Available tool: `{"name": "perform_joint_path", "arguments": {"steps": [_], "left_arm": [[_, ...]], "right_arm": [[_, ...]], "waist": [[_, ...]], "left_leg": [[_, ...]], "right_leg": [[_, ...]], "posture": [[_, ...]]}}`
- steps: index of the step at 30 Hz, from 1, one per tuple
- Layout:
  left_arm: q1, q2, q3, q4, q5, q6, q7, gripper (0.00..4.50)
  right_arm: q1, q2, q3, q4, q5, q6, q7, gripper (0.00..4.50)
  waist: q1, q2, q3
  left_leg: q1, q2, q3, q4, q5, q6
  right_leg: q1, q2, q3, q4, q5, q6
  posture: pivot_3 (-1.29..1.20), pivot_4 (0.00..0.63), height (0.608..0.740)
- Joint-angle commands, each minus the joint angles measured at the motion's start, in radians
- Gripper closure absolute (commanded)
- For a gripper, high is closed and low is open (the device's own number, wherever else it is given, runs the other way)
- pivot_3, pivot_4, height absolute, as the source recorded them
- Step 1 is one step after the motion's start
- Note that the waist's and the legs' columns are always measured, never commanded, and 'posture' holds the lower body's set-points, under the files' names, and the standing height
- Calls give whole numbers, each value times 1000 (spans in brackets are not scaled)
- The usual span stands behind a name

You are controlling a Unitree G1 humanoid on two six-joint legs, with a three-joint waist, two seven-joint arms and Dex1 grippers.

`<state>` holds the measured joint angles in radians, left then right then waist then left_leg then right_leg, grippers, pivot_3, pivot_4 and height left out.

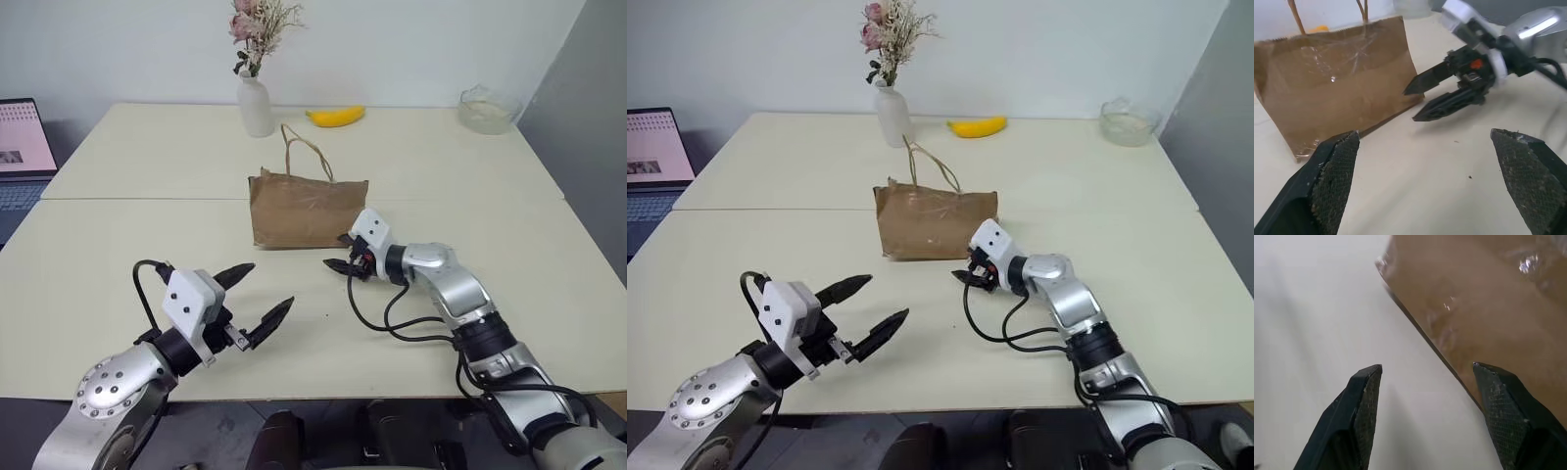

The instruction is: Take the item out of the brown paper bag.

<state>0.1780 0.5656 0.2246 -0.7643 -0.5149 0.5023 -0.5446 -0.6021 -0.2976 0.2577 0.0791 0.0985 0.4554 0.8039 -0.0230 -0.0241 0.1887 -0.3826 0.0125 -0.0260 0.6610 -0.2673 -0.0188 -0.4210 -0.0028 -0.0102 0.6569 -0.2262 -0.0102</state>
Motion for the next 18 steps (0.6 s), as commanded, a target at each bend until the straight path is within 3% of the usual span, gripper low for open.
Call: {"name": "perform_joint_path", "arguments": {"steps": [1, 4, 9, 16, 18], "left_arm": [[-111, 24, 36, 53, -32, 16, 9, 0], [-270, 66, 41, 192, -16, 8, -19, 606], [-521, 142, -20, 501, 103, -95, -88, 2176], [-892, 145, -192, 988, 327, -314, -159, 4418], [-1011, 121, -231, 1165, 380, -372, -166, 4489]], "right_arm": [[34, -44, -83, -172, 50, 52, -19, 1440], [114, -85, -160, -357, 124, 120, -27, 1385], [204, -150, -249, -597, 235, 226, -43, 1385], [243, -205, -316, -722, 282, 318, -131, 1385], [259, -219, -335, -753, 301, 340, -146, 1385]], "waist": [[3, 0, 0], [5, 0, 0], [-2, -1, 0], [-1, -1, 0], [0, -2, 1]], "left_leg": [[0, 0, 0, 0, 0, 0], [0, -1, 0, 0, 0, 0], [-1, 0, 1, -1, 0, 0], [-1, -1, 3, 0, 0, 0], [-2, -1, 3, 0, 0, 0]], "right_leg": [[0, 0, 0, 0, 0, 0], [0, 1, -1, 0, 0, 0], [-1, 2, 0, -1, 0, 0], [0, 3, -1, -1, 0, 1], [0, 3, -1, -2, 0, 2]], "posture": [[0, 150, 740], [0, 150, 740], [0, 150, 740], [0, 150, 740], [0, 150, 740]]}}
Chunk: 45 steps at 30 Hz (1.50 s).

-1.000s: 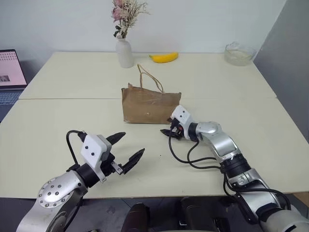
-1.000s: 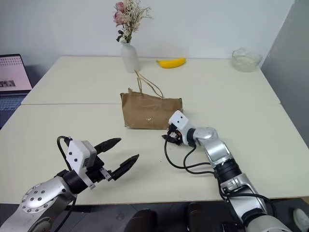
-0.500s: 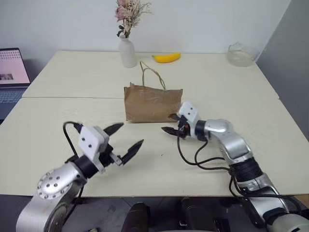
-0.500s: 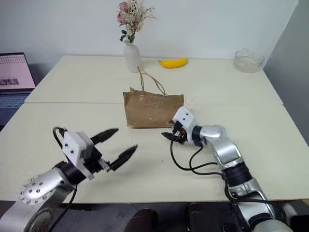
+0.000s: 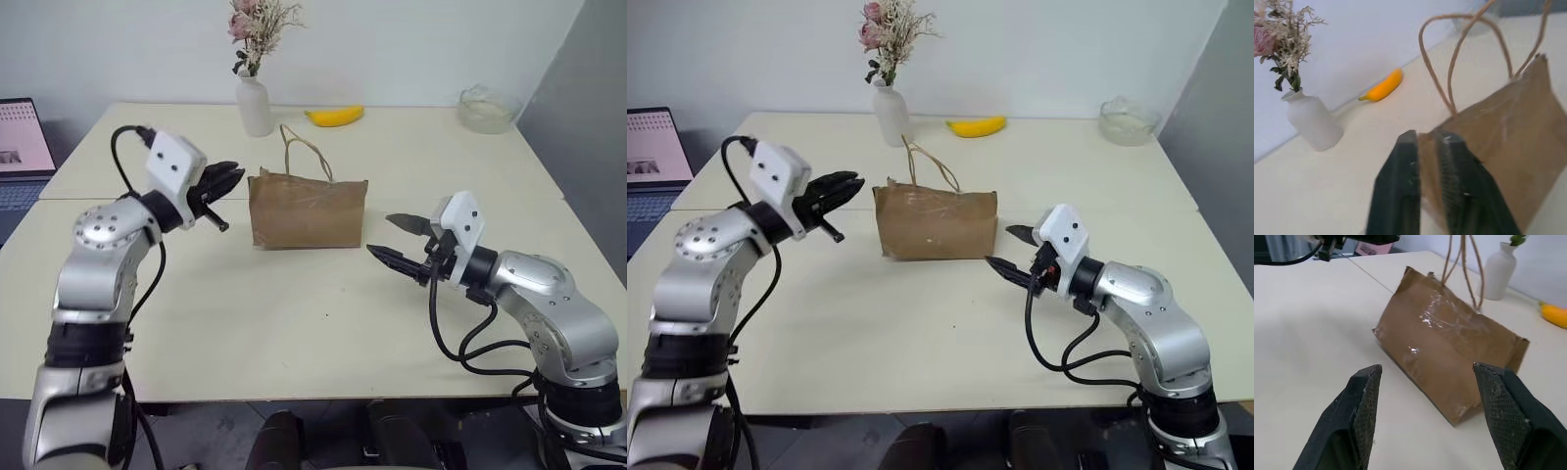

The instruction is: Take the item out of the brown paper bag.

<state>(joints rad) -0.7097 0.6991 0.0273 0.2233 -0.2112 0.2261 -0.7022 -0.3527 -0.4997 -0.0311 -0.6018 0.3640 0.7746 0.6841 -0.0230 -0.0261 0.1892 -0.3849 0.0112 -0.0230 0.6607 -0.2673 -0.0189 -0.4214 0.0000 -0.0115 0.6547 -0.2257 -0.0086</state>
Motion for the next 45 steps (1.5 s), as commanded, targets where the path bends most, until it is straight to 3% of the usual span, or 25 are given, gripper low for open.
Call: {"name": "perform_joint_path", "arguments": {"steps": [1, 5, 8, 12, 16, 22, 28, 36, 41, 45], "left_arm": [[-168, -22, -49, 252, 100, -132, -13, 4489], [-365, -68, -120, 628, 210, -280, -37, 4489], [-451, -100, -137, 806, 250, -344, -41, 4489], [-510, -126, -144, 919, 271, -371, -120, 4489], [-509, -120, -134, 894, 250, -348, -292, 4489], [-426, -70, -133, 719, 210, -250, -529, 4489], [-200, 34, -143, 269, 113, -19, -720, 4489], [48, 108, -119, -170, 3, 211, -710, 4489], [143, 129, -79, -336, -32, 210, -647, 4489], [230, 170, -52, -450, -24, 128, -624, 3617]], "right_arm": [[17, -24, -51, -84, 45, 29, -32, 1385], [54, -41, -60, -128, 64, 55, -65, 1385], [64, -44, -59, -142, 80, 64, -86, 1385], [77, -55, -60, -158, 96, 75, -102, 1385], [96, -81, -73, -171, 118, 86, -105, 1385], [114, -123, -77, -167, 146, 84, -90, 1385], [119, -165, -71, -144, 161, 66, -61, 1385], [103, -188, -52, -106, 166, 34, -34, 1385], [97, -227, -46, -73, 162, 7, 0, 1385], [102, -257, -43, -58, 166, -6, 24, 1385]], "waist": [[1, 0, 0], [1, 0, 0], [-1, 0, 0], [-2, -1, 0], [-2, -1, 0], [-4, -1, 0], [-8, 0, 0], [-5, -1, 0], [-3, -1, 0], [-3, 0, 0]], "left_leg": [[-1, 0, 0, 0, 0, 0], [-5, 0, 0, 0, 0, 0], [-9, 0, 1, 0, 0, 0], [-13, 0, 1, 1, 0, 0], [-13, 0, 1, 1, 0, 0], [-13, 0, 1, 2, 0, 0], [-12, 1, 0, 2, 0, 0], [-7, 1, -1, 3, 0, 1], [-5, 1, -1, 3, 0, 1], [-5, 1, -1, 2, 0, 1]], "right_leg": [[0, 0, 0, -1, 0, 0], [-1, 0, -2, -6, 1, 2], [-3, 0, -1, -8, 1, 3], [-5, 0, -2, -9, 0, 4], [-6, 0, -3, -8, 0, 4], [-5, 0, -2, -7, 0, 4], [-5, -1, -1, -6, 0, 4], [-2, -2, 0, -4, 0, 4], [-1, -2, 0, -4, 0, 4], [-1, -2, 0, -4, 0, 4]], "posture": [[0, 150, 740], [0, 150, 740], [0, 150, 740], [0, 150, 740], [0, 150, 740], [0, 150, 740], [0, 150, 740], [0, 150, 740], [0, 150, 740], [0, 150, 740]]}}
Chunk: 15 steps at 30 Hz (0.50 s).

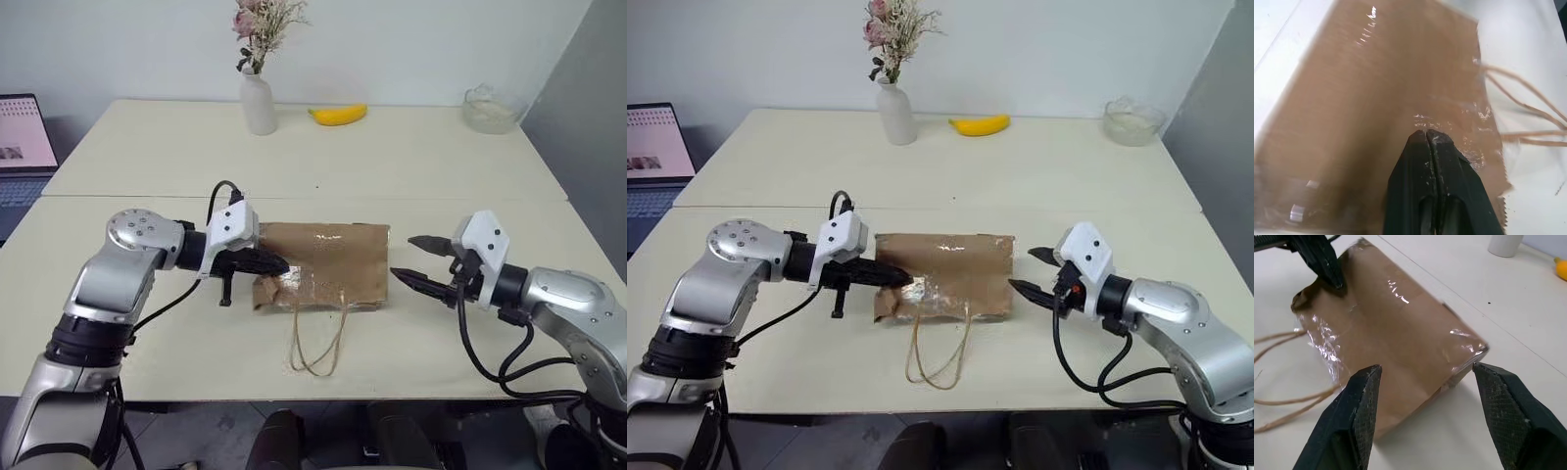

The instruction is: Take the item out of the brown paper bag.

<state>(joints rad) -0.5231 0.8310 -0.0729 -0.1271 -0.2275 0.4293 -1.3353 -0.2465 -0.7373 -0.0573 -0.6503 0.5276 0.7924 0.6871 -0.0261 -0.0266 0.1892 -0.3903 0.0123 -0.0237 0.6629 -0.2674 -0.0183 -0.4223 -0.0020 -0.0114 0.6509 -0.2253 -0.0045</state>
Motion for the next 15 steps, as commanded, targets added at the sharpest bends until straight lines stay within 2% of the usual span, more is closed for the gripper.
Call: {"name": "perform_joint_path", "arguments": {"steps": [1, 5, 8, 15], "left_arm": [[69, 51, 57, -131, -10, -100, 11, 3328], [194, 52, 78, -244, -9, -223, 45, 2037], [286, 60, 47, -278, 27, -329, 45, 1224], [342, 83, -44, -173, 168, -613, 51, 1224]], "right_arm": [[-1, -26, -16, -8, 6, -25, 29, 1385], [19, -55, -2, -13, 25, -17, 70, 1385], [32, -76, 15, -19, 35, -11, 104, 1385], [65, -108, 10, -37, 47, -10, 133, 1385]], "waist": [[0, 0, 0], [0, 0, 0], [2, 0, 0], [7, 0, 0]], "left_leg": [[0, 0, 0, 0, 0, 0], [0, 0, 0, 0, 0, 0], [1, 0, 0, -1, 0, 0], [4, 0, 1, 0, 0, 0]], "right_leg": [[0, 0, 0, 0, 0, 0], [0, -1, 1, -1, 0, 0], [1, -2, 2, -1, 0, 0], [3, -2, 0, -1, 0, 0]], "posture": [[0, 150, 740], [0, 150, 740], [0, 150, 740], [0, 150, 740]]}}
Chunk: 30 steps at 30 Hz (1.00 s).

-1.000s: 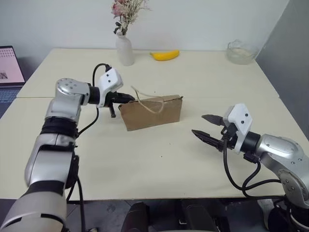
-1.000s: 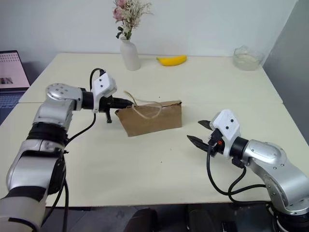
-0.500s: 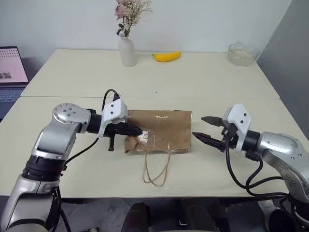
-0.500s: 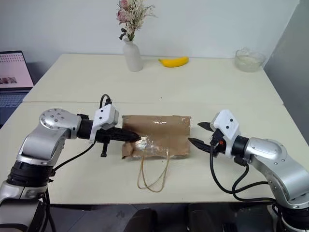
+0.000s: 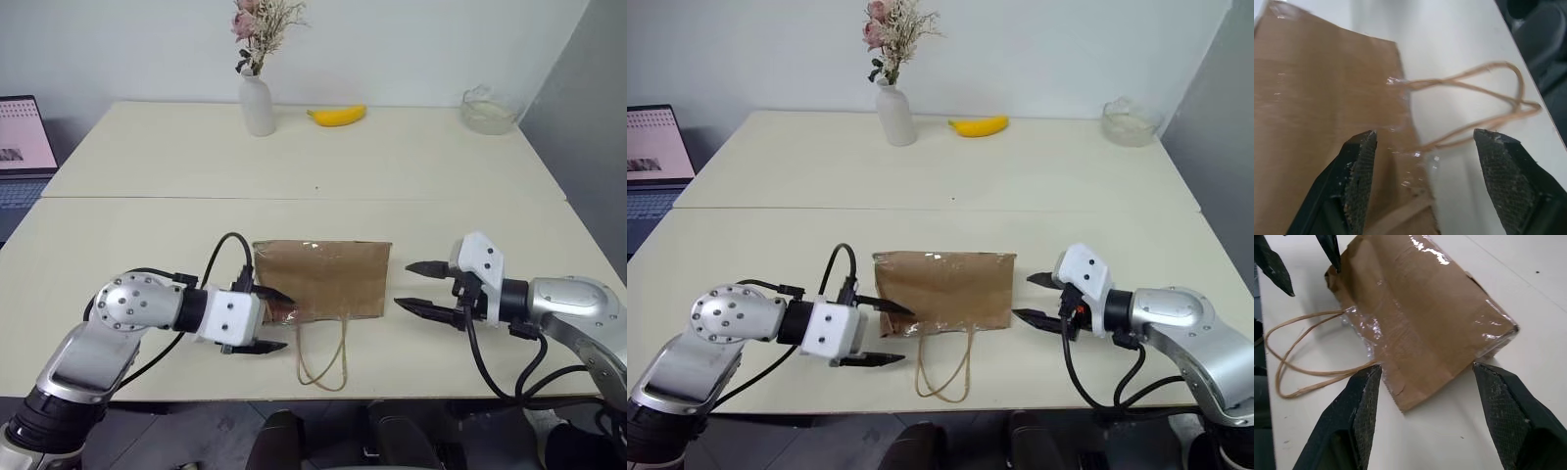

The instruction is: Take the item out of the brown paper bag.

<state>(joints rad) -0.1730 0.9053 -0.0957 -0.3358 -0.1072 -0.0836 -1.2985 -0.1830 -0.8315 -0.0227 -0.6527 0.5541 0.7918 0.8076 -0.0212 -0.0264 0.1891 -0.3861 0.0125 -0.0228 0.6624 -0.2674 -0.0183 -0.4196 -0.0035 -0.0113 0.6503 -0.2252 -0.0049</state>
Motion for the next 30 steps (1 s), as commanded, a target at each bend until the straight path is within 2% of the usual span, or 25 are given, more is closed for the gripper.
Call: {"name": "perform_joint_path", "arguments": {"steps": [1, 9, 16, 21, 30], "left_arm": [[-18, -1, -35, 62, 68, -132, 26, 1224], [-74, -69, -133, 164, 133, -262, 71, 1224], [-108, -116, -179, 184, 111, -255, 73, 1224], [-116, -149, -201, 149, 64, -188, 59, 1224], [-124, -83, -191, 146, 22, -178, -12, 1224]], "right_arm": [[6, -15, -27, -37, 22, -9, 10, 1385], [31, -31, -33, -52, 29, -13, 2, 1385], [53, -41, -31, -58, 25, -19, 4, 1385], [64, -42, -27, -62, 29, -18, 4, 1385], [89, -52, -27, -62, 31, -24, 17, 1385]], "waist": [[3, 0, 0], [7, 0, 0], [10, 0, 0], [11, 0, 0], [11, 0, 0]], "left_leg": [[0, 0, 0, 0, 0, 0], [0, 0, 1, 0, 0, 0], [0, 0, 1, 0, 0, 0], [0, 0, 1, 0, 0, 0], [0, 0, 1, 0, 0, 0]], "right_leg": [[0, 0, 0, 0, 0, 0], [0, 0, 1, 0, 0, 0], [0, 1, 1, 0, 1, 1], [0, 1, 0, 0, 1, 1], [0, 2, 0, 1, 1, 1]], "posture": [[0, 150, 740], [0, 150, 740], [0, 150, 740], [0, 150, 740], [0, 150, 740]]}}
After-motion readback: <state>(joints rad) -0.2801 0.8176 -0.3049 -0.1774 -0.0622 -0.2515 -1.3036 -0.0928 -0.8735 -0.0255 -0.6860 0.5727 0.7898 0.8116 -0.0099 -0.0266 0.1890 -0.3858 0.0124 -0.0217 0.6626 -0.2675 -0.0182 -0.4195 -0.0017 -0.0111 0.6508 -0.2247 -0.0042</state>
